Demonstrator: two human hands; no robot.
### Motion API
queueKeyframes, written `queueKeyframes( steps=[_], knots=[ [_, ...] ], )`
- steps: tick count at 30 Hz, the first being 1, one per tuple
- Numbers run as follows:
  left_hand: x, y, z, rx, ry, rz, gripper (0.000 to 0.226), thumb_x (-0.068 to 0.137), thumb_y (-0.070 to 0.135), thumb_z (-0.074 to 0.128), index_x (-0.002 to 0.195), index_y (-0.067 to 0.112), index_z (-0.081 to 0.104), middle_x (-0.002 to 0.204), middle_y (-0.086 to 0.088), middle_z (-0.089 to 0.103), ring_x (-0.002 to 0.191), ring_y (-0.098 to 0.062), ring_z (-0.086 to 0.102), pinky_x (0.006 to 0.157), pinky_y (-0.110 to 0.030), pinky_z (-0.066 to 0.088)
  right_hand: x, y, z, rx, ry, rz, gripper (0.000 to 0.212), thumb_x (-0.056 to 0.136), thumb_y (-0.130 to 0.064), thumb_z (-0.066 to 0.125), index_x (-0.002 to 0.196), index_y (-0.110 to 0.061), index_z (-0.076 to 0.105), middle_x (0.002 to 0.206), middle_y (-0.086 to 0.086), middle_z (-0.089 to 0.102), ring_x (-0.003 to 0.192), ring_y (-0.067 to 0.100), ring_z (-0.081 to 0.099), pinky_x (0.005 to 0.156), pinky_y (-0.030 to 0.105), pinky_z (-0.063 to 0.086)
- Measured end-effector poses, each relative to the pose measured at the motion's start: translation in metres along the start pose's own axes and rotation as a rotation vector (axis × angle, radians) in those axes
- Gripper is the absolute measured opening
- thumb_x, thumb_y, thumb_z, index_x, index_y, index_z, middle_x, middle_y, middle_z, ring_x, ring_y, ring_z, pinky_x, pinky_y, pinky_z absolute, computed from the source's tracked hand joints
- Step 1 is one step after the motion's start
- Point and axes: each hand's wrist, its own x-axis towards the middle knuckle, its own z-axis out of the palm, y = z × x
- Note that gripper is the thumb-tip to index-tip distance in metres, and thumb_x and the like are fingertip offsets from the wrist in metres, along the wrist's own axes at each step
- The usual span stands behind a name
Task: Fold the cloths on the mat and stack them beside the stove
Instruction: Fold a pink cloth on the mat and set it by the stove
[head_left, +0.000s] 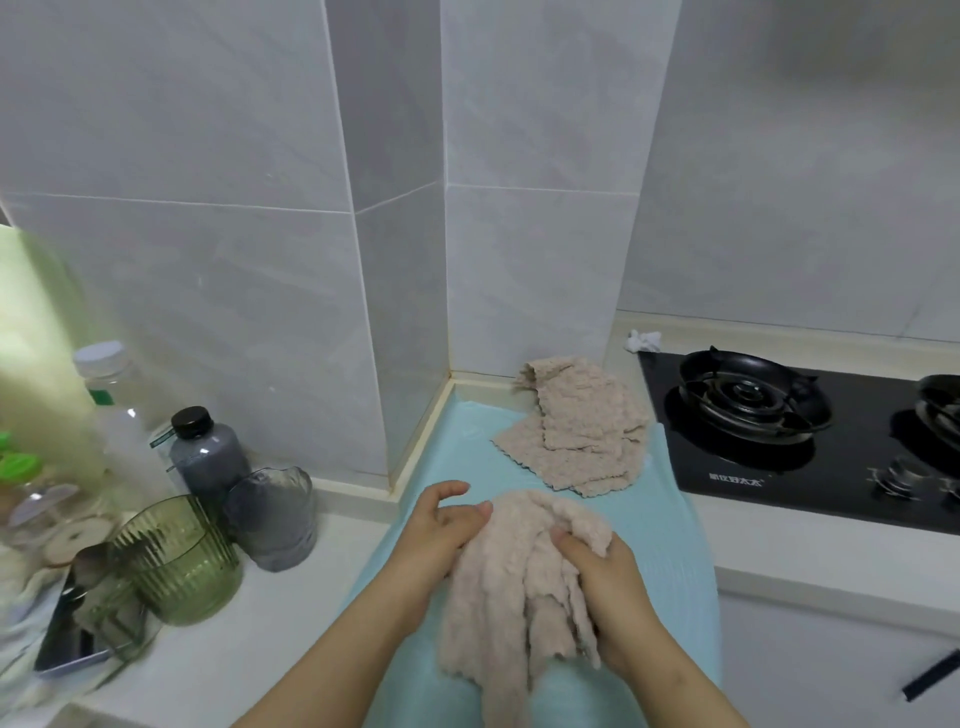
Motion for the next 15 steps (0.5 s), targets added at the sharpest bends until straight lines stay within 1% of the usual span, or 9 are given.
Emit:
queueKeyframes(
  steps=[2,4,5,7,9,10,12,13,15],
  knots=[
    [0.001,-0.016,-0.007,0.205,-0.074,-0.008,0.063,0.066,0.049,0.075,0.120,0.043,0.043,0.118,0.005,0.053,0.101,-0.014,0.058,0.084,-0.030,0.050,0.001,0.008,0.000,0.029,0.082,0.069,0.017,0.091,-0.008,0.051,0.085,-0.013,0.066,0.088,0.010,0.073,0.088,0.027,0.068,0.085,0.043,0.053],
    [0.002,-0.038,-0.013,0.477,-0.142,-0.025,0.088,0.046,0.065,0.068,0.126,0.052,0.033,0.129,0.011,0.042,0.119,-0.014,0.049,0.102,-0.036,0.042,0.000,0.027,-0.007,-0.104,0.063,0.091,0.015,0.091,-0.011,0.051,0.094,-0.013,0.066,0.092,0.007,0.072,0.087,0.021,0.068,0.082,0.036,0.054],
    [0.001,-0.048,-0.014,0.642,-0.152,-0.018,0.097,0.042,0.071,0.059,0.131,0.052,0.027,0.132,0.016,0.039,0.124,-0.011,0.044,0.105,-0.035,0.035,-0.002,0.037,-0.008,-0.193,0.049,0.101,0.015,0.089,-0.013,0.053,0.100,-0.013,0.064,0.096,0.006,0.071,0.089,0.019,0.067,0.082,0.035,0.053],
    [-0.001,-0.064,-0.014,0.860,-0.112,0.060,0.100,0.042,0.075,0.046,0.136,0.051,0.022,0.135,0.022,0.038,0.127,-0.005,0.038,0.103,-0.032,0.027,-0.004,0.049,-0.012,-0.244,0.073,0.130,0.024,0.087,-0.014,0.057,0.111,-0.012,0.056,0.105,0.005,0.067,0.094,0.018,0.065,0.085,0.034,0.052],
    [-0.002,-0.070,-0.013,0.868,-0.094,0.124,0.096,0.045,0.075,0.048,0.134,0.052,0.021,0.131,0.027,0.036,0.123,-0.001,0.038,0.101,-0.032,0.025,-0.005,0.048,-0.017,-0.210,0.057,0.142,0.026,0.088,-0.014,0.059,0.113,-0.011,0.055,0.106,0.005,0.067,0.094,0.018,0.066,0.082,0.032,0.054],
    [-0.002,-0.072,-0.015,0.850,-0.099,0.117,0.089,0.049,0.073,0.054,0.131,0.053,0.024,0.127,0.029,0.036,0.119,0.000,0.038,0.102,-0.033,0.025,-0.006,0.045,-0.018,-0.191,0.047,0.141,0.019,0.088,-0.013,0.058,0.107,-0.010,0.058,0.100,0.004,0.069,0.088,0.016,0.067,0.075,0.026,0.055],
    [0.000,-0.074,-0.018,0.793,-0.095,0.085,0.060,0.059,0.058,0.064,0.113,0.053,0.038,0.116,0.031,0.042,0.108,0.001,0.044,0.101,-0.031,0.030,-0.007,0.041,-0.022,-0.170,0.051,0.123,0.007,0.090,-0.009,0.057,0.087,-0.013,0.061,0.078,-0.003,0.070,0.073,0.008,0.065,0.055,0.014,0.052],
    [0.001,-0.074,-0.020,0.726,-0.059,0.075,0.043,0.061,0.049,0.065,0.100,0.049,0.047,0.106,0.028,0.051,0.099,-0.001,0.049,0.096,-0.030,0.036,-0.007,0.041,-0.023,-0.158,0.072,0.114,0.011,0.090,-0.008,0.057,0.083,-0.015,0.060,0.074,-0.006,0.068,0.070,0.006,0.064,0.051,0.013,0.050],
    [0.002,-0.072,-0.023,0.529,0.047,0.036,0.016,0.066,0.031,0.066,0.080,0.033,0.058,0.081,0.015,0.061,0.079,-0.007,0.055,0.074,-0.026,0.044,-0.006,0.046,-0.025,-0.151,0.087,0.131,0.005,0.090,-0.014,0.058,0.095,-0.015,0.058,0.089,-0.003,0.068,0.080,0.008,0.064,0.060,0.017,0.050]
  ],
)
